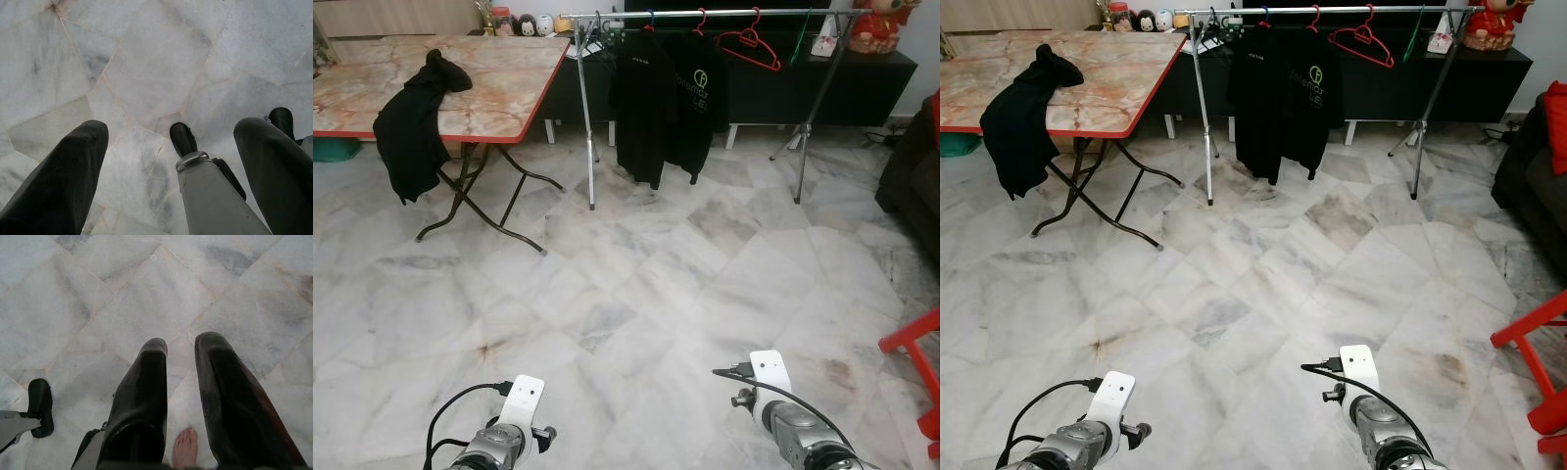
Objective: Hang hanger
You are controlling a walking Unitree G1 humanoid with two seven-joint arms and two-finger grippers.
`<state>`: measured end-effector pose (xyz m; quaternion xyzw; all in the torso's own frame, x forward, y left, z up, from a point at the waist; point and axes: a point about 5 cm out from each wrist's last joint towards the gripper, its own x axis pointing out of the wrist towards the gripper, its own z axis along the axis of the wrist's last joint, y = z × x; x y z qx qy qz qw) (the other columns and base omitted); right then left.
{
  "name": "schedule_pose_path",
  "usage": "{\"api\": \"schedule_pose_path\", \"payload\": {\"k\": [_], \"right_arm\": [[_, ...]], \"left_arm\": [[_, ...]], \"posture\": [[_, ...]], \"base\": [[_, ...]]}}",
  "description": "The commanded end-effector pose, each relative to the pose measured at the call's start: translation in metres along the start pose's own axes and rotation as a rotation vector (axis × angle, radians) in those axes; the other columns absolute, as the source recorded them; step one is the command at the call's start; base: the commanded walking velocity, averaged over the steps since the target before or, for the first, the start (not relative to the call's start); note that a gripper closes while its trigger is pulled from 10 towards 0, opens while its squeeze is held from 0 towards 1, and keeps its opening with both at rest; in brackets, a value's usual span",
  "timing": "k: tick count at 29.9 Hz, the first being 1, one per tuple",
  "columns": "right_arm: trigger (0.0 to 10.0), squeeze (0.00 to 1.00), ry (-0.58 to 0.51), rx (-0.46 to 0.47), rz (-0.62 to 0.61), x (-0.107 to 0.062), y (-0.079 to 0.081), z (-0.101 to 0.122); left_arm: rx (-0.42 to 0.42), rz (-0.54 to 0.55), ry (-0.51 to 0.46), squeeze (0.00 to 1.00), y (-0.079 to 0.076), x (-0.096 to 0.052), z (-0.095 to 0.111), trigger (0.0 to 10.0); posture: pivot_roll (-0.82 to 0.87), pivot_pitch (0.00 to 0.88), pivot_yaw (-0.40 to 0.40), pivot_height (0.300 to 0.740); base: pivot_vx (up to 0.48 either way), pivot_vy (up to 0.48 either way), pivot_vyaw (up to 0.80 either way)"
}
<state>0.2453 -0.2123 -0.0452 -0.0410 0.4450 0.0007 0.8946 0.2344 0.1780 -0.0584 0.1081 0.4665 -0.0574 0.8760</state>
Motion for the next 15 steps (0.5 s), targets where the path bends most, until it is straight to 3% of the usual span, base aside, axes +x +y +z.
{"api": "schedule_pose_path", "payload": {"k": [1,3,5,7,15], "right_arm": [[10.0,0.00,0.015,0.115,0.054,0.001,0.009,0.009],[10.0,0.00,0.015,0.115,0.054,0.001,0.009,0.009],[10.0,0.00,0.072,0.088,0.045,0.000,0.014,-0.027],[10.0,0.00,0.094,0.071,0.039,-0.003,0.016,-0.047],[10.0,0.00,0.123,0.068,0.036,-0.007,0.014,-0.067]], "left_arm": [[-0.132,-0.023,-0.017,0.00,-0.011,0.001,0.006,10.0],[-0.132,-0.023,-0.017,0.00,-0.011,0.001,0.006,10.0],[-0.147,0.000,0.030,0.00,-0.014,-0.001,-0.031,10.0],[-0.156,0.009,0.067,0.00,-0.018,-0.004,-0.053,10.0],[-0.107,-0.009,0.113,0.00,-0.025,-0.008,-0.074,10.0]], "posture": [[-0.04,0.000,-0.065,0.740],[-0.04,0.000,-0.065,0.740],[-0.05,0.000,-0.040,0.740],[-0.05,0.000,-0.040,0.740],[-0.02,0.000,-0.046,0.740]], "base": [[0.000,0.000,0.00],[0.000,0.000,0.00],[0.000,0.000,0.00],[0.000,0.000,0.00],[0.000,0.000,0.00]]}}
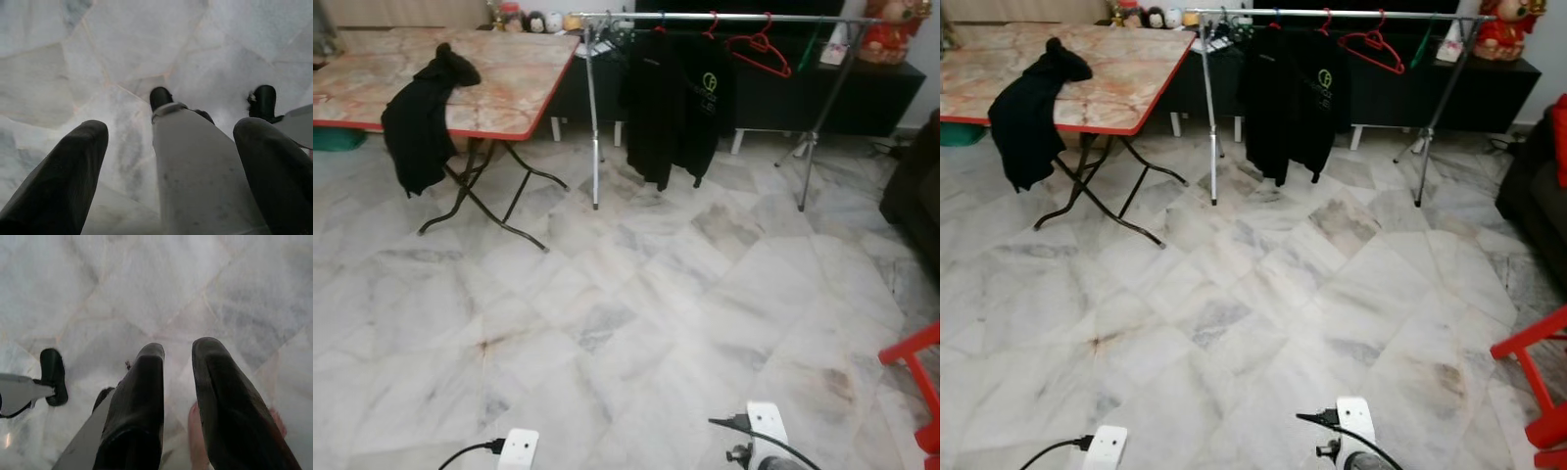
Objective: Hang hanger
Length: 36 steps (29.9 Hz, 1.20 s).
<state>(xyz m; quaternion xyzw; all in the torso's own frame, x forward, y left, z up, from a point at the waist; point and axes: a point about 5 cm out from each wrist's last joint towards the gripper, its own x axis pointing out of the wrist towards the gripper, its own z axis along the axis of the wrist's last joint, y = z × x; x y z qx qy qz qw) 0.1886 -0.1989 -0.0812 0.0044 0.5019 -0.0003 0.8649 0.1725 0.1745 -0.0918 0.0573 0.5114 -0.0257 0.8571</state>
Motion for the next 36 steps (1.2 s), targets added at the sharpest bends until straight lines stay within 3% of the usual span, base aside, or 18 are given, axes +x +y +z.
{"api": "schedule_pose_path", "payload": {"k": [1,8,15,26,30,36], "right_arm": [[10.0,0.00,-0.003,-0.017,-0.006,-0.001,-0.004,-0.003],[10.0,0.00,0.008,0.021,-0.026,-0.001,-0.003,-0.010],[10.0,0.00,-0.035,0.071,0.005,0.000,0.005,-0.004],[10.0,0.00,-0.043,0.001,0.011,0.000,0.004,0.001],[10.0,0.00,-0.048,-0.040,0.004,0.000,0.002,0.003],[10.0,0.00,-0.039,-0.015,0.008,0.000,0.002,0.003]], "left_arm": [[0.020,-0.003,0.018,0.00,-0.004,-0.001,-0.010,10.0],[0.035,0.021,0.009,0.00,-0.001,-0.002,-0.014,10.0],[-0.116,0.054,-0.151,0.00,0.005,-0.004,-0.002,10.0],[-0.045,0.086,-0.208,0.00,0.007,-0.004,0.006,10.0],[-0.060,0.093,-0.214,0.00,0.005,-0.004,0.007,10.0],[-0.063,0.076,-0.193,0.00,0.004,-0.004,0.006,10.0]], "posture": [[-0.02,0.000,-0.046,0.740],[-0.02,0.000,-0.026,0.740],[-0.01,0.000,-0.019,0.740],[-0.02,0.000,-0.003,0.740],[-0.03,0.000,-0.011,0.740],[-0.04,0.000,-0.015,0.740]], "base": [[0.000,0.000,0.00],[0.000,0.000,0.00],[0.000,0.000,0.00],[0.000,0.000,0.00],[0.000,0.000,0.00],[0.000,0.000,0.00]]}}
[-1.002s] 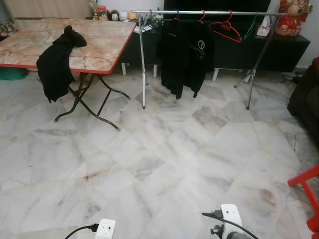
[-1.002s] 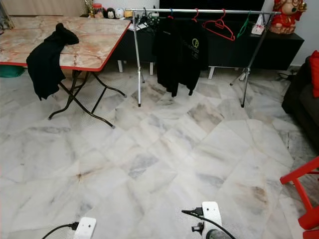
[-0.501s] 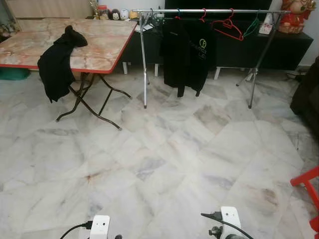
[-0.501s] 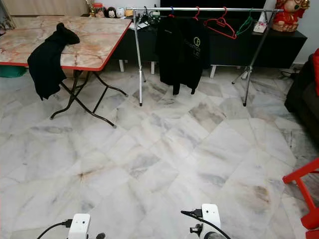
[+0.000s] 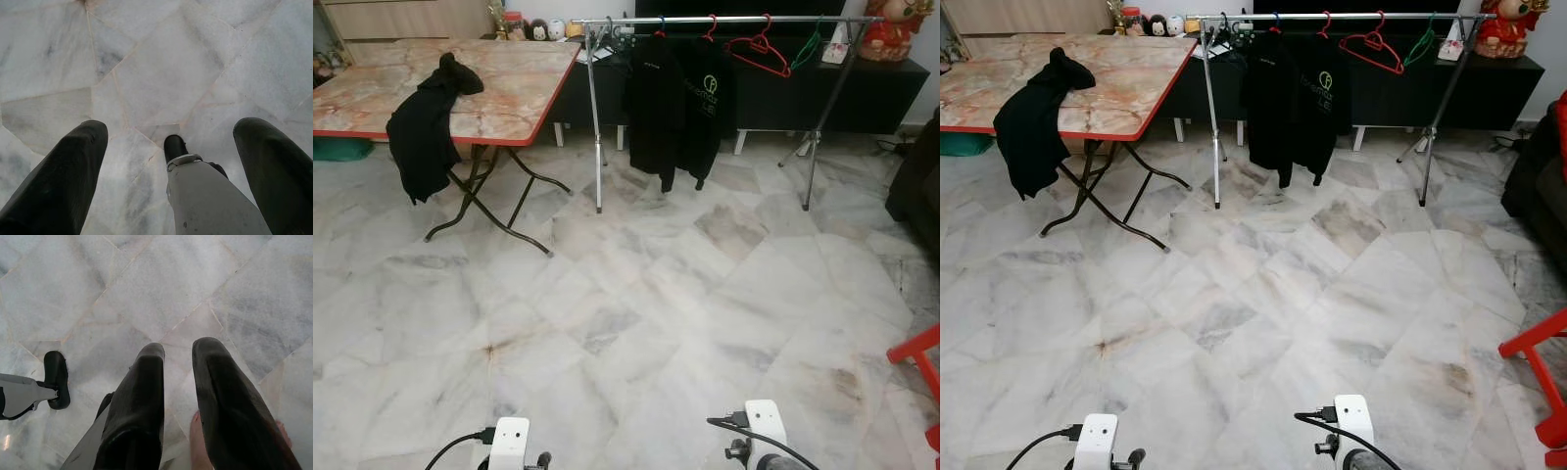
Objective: Hang hanger
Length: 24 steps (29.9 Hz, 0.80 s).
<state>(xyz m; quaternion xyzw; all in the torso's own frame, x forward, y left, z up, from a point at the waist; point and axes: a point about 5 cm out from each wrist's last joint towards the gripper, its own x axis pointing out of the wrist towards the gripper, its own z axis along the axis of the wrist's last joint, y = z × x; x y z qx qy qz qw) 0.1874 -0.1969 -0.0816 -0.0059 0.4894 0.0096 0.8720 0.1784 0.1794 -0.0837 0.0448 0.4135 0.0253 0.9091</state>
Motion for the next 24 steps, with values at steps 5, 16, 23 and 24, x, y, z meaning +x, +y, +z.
{"api": "schedule_pose_path", "payload": {"k": [5,16,23,24], "right_arm": [[10.0,0.00,-0.028,0.026,0.010,0.0003,0.0003,0.0060],[10.0,0.00,-0.041,0.038,0.015,0.0000,-0.0001,0.0058],[10.0,0.00,-0.043,0.059,0.014,0.0004,0.0024,0.0056],[10.0,0.00,-0.044,0.060,0.015,0.0005,0.0025,0.0058]], "left_arm": [[-0.049,-0.013,0.027,0.00,-0.0023,-0.0001,-0.0030,10.0],[-0.018,-0.041,-0.018,0.00,-0.0041,-0.0003,0.0010,10.0],[-0.035,-0.053,-0.037,0.00,-0.0027,-0.0003,0.0030,10.0],[-0.033,-0.052,-0.035,0.00,-0.0025,-0.0002,0.0030,10.0]], "posture": [[-0.05,0.000,-0.019,0.740],[-0.06,0.000,-0.019,0.740],[-0.06,0.000,-0.017,0.740],[-0.06,0.000,-0.017,0.740]], "base": [[0.000,0.000,0.00],[0.000,0.000,0.00],[0.000,0.000,0.00],[0.000,0.000,0.00]]}}
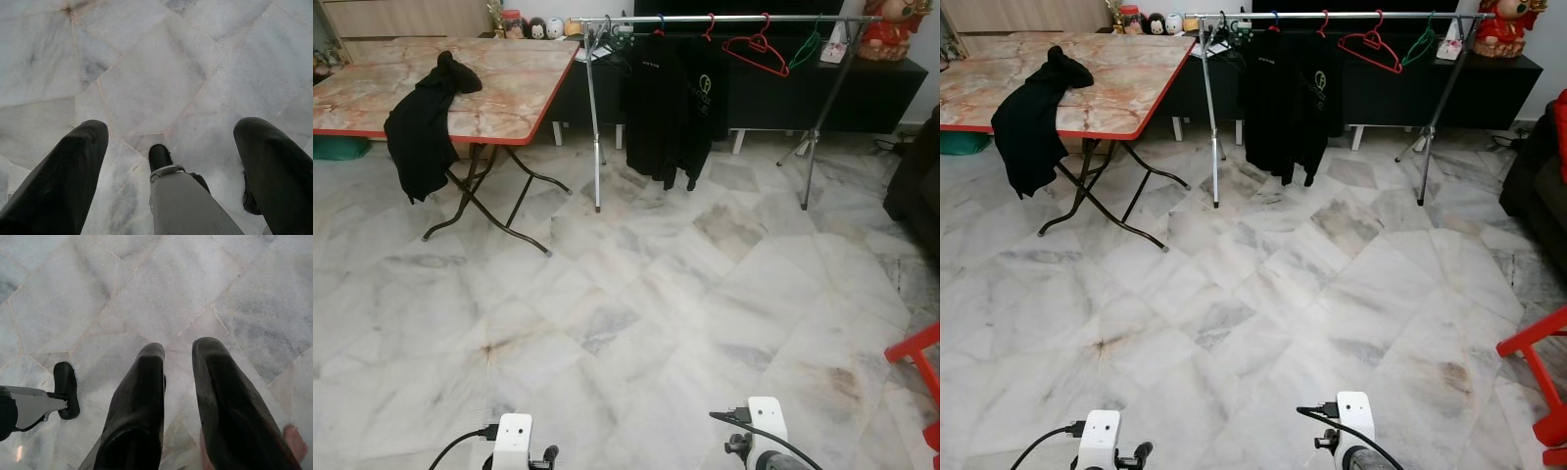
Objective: Hang hanger
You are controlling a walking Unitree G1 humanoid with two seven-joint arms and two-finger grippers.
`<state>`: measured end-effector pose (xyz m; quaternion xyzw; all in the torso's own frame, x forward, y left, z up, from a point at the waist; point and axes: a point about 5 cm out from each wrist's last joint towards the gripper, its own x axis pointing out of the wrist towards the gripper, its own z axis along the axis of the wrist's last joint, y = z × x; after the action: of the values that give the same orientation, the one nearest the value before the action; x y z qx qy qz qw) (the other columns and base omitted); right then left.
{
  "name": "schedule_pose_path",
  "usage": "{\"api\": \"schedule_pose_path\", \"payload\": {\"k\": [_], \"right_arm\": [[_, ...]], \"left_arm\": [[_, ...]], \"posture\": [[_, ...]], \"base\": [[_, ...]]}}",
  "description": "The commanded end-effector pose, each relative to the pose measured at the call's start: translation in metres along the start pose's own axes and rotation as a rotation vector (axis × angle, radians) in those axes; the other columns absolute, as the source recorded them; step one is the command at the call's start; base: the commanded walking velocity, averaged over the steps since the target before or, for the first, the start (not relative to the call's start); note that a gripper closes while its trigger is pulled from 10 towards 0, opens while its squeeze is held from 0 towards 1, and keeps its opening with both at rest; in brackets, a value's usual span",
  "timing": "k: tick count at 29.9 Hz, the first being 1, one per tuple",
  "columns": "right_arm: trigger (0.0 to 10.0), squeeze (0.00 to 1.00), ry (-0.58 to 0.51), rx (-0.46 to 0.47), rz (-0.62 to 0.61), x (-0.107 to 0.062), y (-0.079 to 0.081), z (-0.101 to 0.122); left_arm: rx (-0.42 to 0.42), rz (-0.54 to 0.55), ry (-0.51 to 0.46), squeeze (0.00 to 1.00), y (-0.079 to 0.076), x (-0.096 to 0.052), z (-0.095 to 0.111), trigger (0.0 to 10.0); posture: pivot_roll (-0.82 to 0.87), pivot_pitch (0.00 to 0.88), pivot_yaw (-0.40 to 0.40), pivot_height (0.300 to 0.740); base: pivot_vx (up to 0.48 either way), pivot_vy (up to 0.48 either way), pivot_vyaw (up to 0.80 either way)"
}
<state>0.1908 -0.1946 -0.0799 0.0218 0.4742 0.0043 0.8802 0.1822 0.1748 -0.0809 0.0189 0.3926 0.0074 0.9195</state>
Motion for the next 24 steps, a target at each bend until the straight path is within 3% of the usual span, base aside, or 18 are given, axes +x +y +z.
{"api": "schedule_pose_path", "payload": {"k": [1,6,17,21,24], "right_arm": [[10.0,0.00,-0.010,0.006,-0.002,0.0004,0.0008,0.0024],[10.0,0.00,-0.024,0.011,0.002,0.0009,0.0019,0.0065],[10.0,0.00,-0.027,-0.005,0.005,0.0012,0.0015,0.0101],[10.0,0.00,-0.035,0.050,-0.018,0.0012,0.0008,0.0094],[10.0,0.00,-0.034,0.043,-0.016,0.0011,0.0007,0.0091]], "left_arm": [[0.001,0.001,0.016,0.00,0.0021,-0.0003,-0.0019,10.0],[0.004,-0.015,0.020,0.00,0.0017,0.0011,0.0008,10.0],[-0.003,-0.021,0.020,0.00,0.0001,0.0025,0.0039,10.0],[-0.007,-0.025,0.020,0.00,0.0001,0.0025,0.0040,10.0],[-0.010,-0.027,0.021,0.00,0.0001,0.0023,0.0035,10.0]], "posture": [[-0.05,0.000,-0.018,0.740],[-0.05,0.000,-0.020,0.740],[-0.04,0.000,-0.025,0.740],[-0.04,0.000,-0.028,0.740],[-0.04,0.000,-0.027,0.740]], "base": [[0.000,0.000,0.00],[0.000,0.000,0.00],[0.304,0.000,0.00],[0.313,0.000,0.00],[0.324,0.000,0.00]]}}
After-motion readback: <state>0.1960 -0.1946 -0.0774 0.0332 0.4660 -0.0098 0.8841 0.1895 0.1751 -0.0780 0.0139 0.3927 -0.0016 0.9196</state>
